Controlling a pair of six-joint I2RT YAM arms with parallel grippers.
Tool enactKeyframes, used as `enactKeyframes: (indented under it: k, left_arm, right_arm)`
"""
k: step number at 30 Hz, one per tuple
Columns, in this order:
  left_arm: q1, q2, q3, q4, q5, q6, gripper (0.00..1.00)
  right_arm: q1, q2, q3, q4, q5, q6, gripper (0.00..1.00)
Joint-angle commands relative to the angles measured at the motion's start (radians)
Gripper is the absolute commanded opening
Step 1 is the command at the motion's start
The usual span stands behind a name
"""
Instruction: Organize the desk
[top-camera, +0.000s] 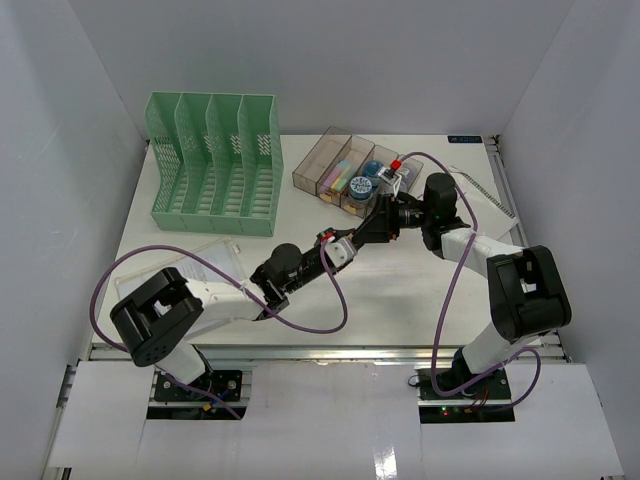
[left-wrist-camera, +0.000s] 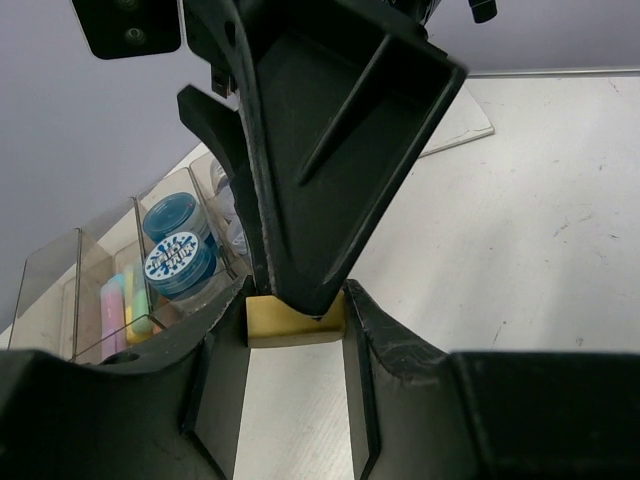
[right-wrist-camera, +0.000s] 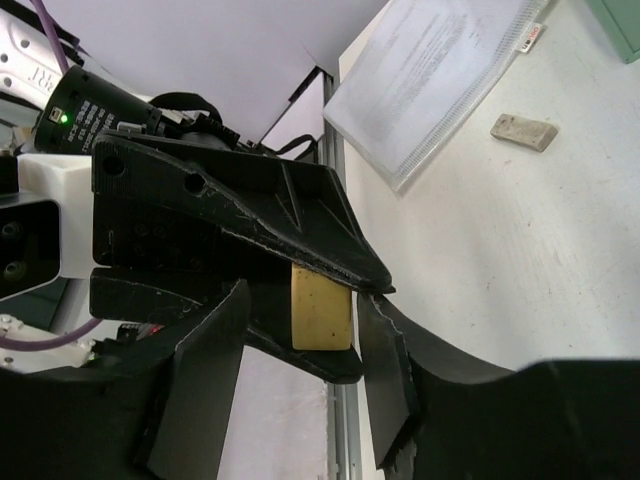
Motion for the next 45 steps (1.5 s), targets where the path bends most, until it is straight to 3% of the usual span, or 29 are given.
enactKeyframes:
  k: [1, 2, 3, 4, 6, 9, 14, 18, 23, 27, 35, 38, 45]
  left_arm:
    - [-0.007, -0.056, 0.021, -0.02, 0.021, 0.002, 0.09]
    - [-0.007, -0.059, 0.017, -0.024, 0.02, 0.003, 0.09]
    - [-0.007, -0.067, 0.015, -0.026, 0.017, 0.006, 0.08]
    - [-0.007, -0.074, 0.011, -0.027, 0.014, 0.007, 0.08]
    - [-0.007, -0.083, 0.002, -0.028, 0.007, 0.007, 0.08]
    - [-0.006, -0.098, -0.011, -0.029, -0.005, 0.009, 0.08]
    - [-0.002, -0.13, -0.041, -0.029, -0.065, -0.013, 0.08]
    - [0.037, -0.151, -0.044, -0.062, -0.141, -0.078, 0.07]
    - [0.137, -0.157, 0.026, -0.184, -0.137, -0.221, 0.08]
    - [0.262, -0.081, 0.256, -0.409, -0.079, -0.356, 0.09]
    - [0.4, 0.293, 0.898, -1.017, 0.09, -0.586, 0.09]
    - [0.428, 0.418, 1.049, -1.144, 0.125, -0.666, 0.09]
    - [0.449, 0.621, 1.336, -1.24, 0.084, -0.754, 0.1]
  right_arm:
    - [-0.003, -0.003, -0.019, 0.033, 0.002, -0.012, 0.64]
    - [-0.008, -0.003, -0.019, 0.031, 0.004, -0.015, 0.71]
    - [-0.012, -0.004, -0.02, 0.027, 0.007, -0.021, 0.86]
    - [-0.016, -0.004, -0.021, 0.021, 0.01, -0.028, 0.95]
    - [-0.025, -0.004, -0.021, -0.001, 0.017, -0.043, 0.9]
    - [-0.035, -0.006, -0.015, -0.085, 0.04, -0.114, 0.9]
    - [-0.054, -0.044, 0.046, -0.42, 0.147, -0.473, 0.9]
    - [-0.092, -0.118, 0.048, -0.504, 0.208, -0.579, 0.9]
    - [-0.143, -0.205, 0.048, -0.586, 0.239, -0.719, 0.9]
    - [-0.173, -0.255, 0.053, -0.675, 0.227, -0.84, 0.9]
    - [-0.201, -0.315, 0.044, -0.747, 0.214, -0.952, 0.9]
    - [-0.207, -0.317, 0.04, -0.748, 0.207, -0.954, 0.9]
    - [-0.213, -0.313, 0.039, -0.746, 0.202, -0.96, 0.9]
